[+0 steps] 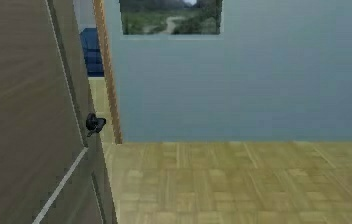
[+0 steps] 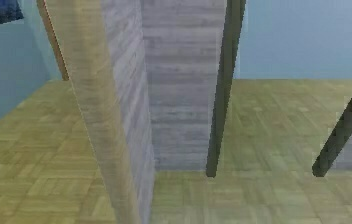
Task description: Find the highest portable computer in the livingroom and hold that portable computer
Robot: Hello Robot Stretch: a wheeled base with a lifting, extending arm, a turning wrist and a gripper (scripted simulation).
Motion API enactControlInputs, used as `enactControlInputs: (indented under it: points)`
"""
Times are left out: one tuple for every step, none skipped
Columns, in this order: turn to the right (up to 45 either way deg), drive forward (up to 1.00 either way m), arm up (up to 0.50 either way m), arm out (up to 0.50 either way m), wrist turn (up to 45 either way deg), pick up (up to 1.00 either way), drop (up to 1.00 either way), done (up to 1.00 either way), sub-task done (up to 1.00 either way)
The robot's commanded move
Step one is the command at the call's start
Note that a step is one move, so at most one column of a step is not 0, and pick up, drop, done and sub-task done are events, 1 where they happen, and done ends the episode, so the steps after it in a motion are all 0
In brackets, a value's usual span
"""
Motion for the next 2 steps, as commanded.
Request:
enactControlInputs:
  points:
    - [0.0, 1.00, 0.00, 0.00, 0.0, 0.00, 0.00, 0.00, 0.00]
    - [3.0, 0.00, 0.00, 0.00, 0.0, 0.00, 0.00, 0.00, 0.00]
